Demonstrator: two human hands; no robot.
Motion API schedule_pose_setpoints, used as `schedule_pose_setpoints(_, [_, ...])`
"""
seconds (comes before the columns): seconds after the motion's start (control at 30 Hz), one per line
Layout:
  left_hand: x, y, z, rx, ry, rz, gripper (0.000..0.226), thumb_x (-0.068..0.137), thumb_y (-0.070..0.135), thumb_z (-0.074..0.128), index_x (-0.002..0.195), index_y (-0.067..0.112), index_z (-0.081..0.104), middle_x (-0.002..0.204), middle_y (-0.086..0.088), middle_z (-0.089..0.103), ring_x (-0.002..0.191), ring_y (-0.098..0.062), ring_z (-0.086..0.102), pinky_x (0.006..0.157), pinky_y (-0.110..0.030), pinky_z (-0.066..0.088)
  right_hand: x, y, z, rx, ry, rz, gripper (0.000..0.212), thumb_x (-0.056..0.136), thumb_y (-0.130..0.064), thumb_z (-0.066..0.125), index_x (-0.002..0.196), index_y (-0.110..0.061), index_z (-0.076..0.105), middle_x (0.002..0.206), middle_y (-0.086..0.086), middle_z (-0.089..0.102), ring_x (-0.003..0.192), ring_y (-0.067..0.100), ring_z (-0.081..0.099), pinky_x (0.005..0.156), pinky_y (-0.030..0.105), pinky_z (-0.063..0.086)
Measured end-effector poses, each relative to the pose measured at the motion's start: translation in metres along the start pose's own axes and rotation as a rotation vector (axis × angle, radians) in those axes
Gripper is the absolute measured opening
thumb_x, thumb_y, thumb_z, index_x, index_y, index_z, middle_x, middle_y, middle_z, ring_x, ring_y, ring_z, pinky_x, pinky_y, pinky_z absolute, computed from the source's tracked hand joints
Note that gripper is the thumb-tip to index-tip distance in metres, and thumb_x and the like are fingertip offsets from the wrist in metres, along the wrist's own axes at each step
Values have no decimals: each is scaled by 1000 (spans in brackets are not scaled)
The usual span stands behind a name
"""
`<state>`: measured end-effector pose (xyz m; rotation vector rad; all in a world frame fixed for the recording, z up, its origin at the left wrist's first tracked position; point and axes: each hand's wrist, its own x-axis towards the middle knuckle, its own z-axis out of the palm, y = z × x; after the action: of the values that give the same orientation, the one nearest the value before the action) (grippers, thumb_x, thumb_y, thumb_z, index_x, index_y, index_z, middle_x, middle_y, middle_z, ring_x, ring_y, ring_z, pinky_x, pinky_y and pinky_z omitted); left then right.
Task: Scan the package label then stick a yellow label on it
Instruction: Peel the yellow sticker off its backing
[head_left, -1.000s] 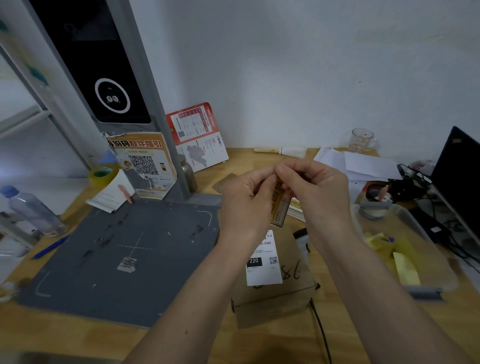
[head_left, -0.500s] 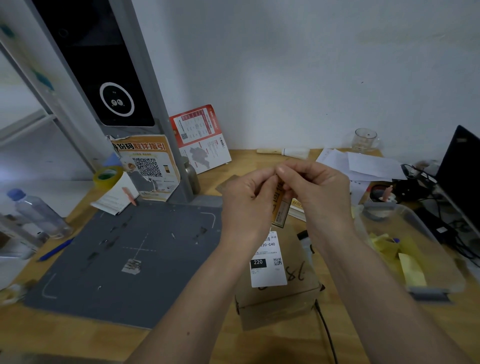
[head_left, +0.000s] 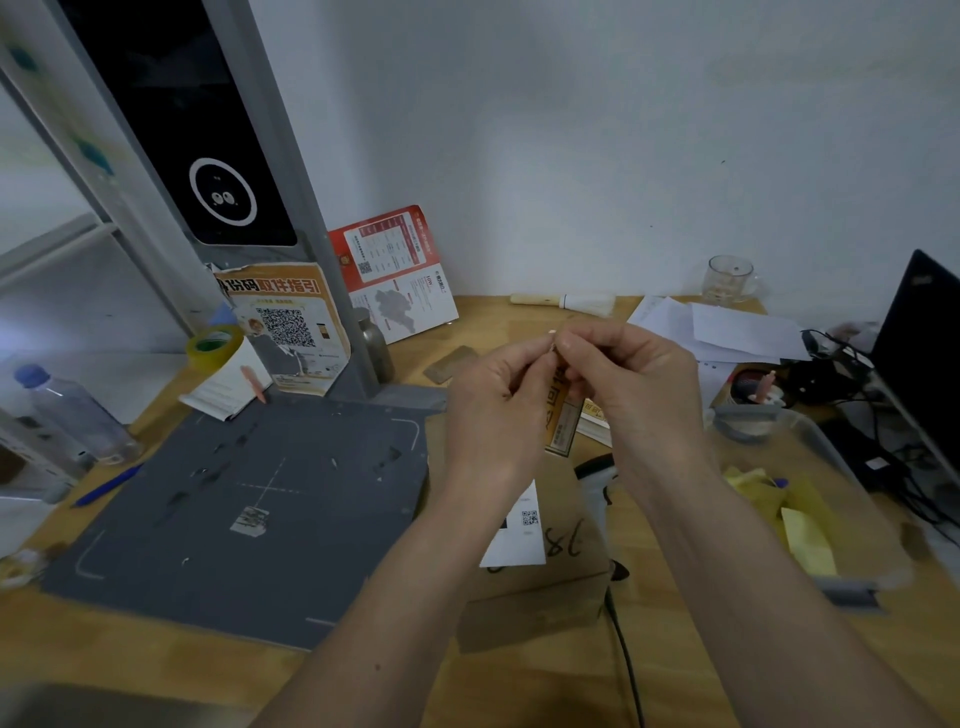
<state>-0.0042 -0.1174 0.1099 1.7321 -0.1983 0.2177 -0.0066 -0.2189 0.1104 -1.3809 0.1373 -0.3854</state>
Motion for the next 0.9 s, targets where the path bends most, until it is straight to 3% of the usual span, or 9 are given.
schedule_pose_setpoints(0.13, [-5,-3,16,9,32,-30,23,94,11,56,109,15,73,101,3,75,93,-6,68,85,-26,56,2,3,-16,-8,-4,23,12,81,-1,67,83,-11,74,73,2,70,62,8,59,59,19,50])
schedule_pose_setpoints(0.33, [-15,-4,38,-76,38,-131,23,93,11,58,108,16,73,101,2,74,96,-8,68,86,-25,55,1,5,-40,-32,-42,-11,10,81,2,66,84,-6,71,77,8,70,64,8,61,59,18,51])
schedule_pose_setpoints(0.5, [-19,-3,47,-220,58,-242,18,88,9,63,101,13,75,97,-3,75,96,-20,70,91,-43,55,1,6,-52,-89,-22,-67,11,82,0,67,82,-10,70,75,5,68,64,7,61,58,18,50])
schedule_pose_setpoints(0.63, [-21,-3,59,-259,84,-263,17,87,8,64,101,10,75,100,-6,75,98,-23,70,92,-47,54,3,11,-61,-236,19,-170,17,82,-4,68,86,-20,71,78,-4,67,71,4,61,67,23,53])
schedule_pose_setpoints(0.73, [-23,-1,67,-288,83,-281,19,87,8,65,104,10,74,104,-5,74,101,-20,69,94,-43,53,2,15,-68,-365,41,-324,21,82,-6,69,89,-26,70,84,-9,62,75,0,59,71,16,50])
schedule_pose_setpoints(0.9, [-24,6,76,-387,77,-339,18,86,8,66,102,9,74,100,-7,75,96,-22,71,90,-39,56,5,19,-79,-535,84,-562,15,83,-7,68,94,-15,75,87,-4,58,80,-5,55,73,4,41])
